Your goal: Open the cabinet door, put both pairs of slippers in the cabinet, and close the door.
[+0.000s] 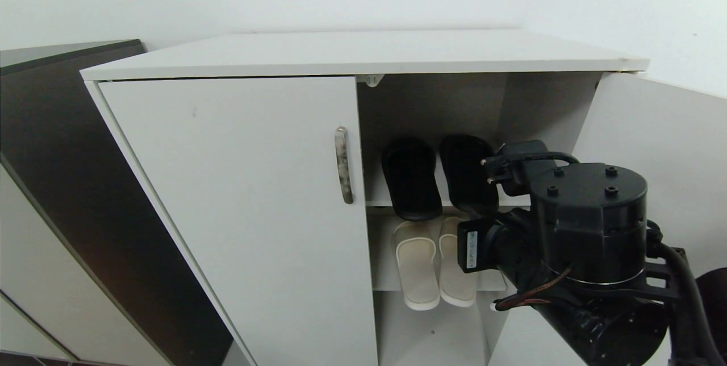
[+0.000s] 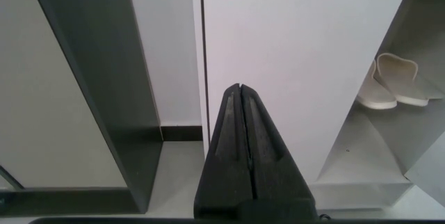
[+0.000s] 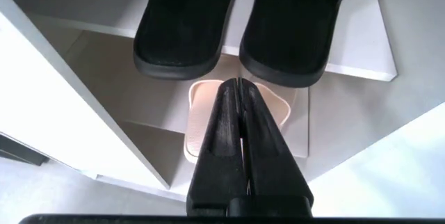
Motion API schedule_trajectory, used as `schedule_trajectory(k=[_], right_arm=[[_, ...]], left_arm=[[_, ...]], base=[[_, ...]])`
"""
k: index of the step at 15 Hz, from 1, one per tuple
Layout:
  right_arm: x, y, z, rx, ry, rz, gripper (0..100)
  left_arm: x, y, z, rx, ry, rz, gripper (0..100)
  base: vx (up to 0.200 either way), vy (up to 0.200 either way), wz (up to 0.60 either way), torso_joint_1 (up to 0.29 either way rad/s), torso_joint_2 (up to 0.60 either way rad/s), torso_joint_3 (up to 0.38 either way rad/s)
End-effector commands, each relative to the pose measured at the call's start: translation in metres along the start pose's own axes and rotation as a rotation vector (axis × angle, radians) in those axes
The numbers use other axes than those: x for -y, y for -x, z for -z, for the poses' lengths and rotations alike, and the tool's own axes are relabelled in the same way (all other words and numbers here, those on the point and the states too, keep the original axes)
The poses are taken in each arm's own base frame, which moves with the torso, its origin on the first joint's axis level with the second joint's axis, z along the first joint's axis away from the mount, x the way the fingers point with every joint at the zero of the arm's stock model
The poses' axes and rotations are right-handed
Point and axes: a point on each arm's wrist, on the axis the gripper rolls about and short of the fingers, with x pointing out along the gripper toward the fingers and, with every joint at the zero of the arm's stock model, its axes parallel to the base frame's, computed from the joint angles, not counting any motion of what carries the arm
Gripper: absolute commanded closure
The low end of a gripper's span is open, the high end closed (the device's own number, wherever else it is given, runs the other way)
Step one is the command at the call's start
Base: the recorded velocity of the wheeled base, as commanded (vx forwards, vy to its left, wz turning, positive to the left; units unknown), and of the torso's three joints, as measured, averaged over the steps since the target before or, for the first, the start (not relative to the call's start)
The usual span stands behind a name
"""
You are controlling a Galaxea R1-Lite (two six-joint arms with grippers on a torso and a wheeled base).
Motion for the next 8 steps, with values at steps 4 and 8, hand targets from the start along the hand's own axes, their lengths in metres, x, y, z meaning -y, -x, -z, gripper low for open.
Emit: schedule_trajectory(k=[4,8], right_arm=[[-0.0036,-0.0026,0.0045,-0.011,0.014,-0.002,100],[-0.0047,-0.0023,0.0064,-0.015,0.02,-0.006,100]], left_arm=[[0.0,0.0,0.0,0.0,0.001,-0.001,100],[0.0,-0.0001,0.0,-0.002,0.001,-0.001,100]], base=[[-0.2,0.0,0.0,0.006,0.0,0.002],[-0.2,0.0,0.0,0.0,0.0,0.002]])
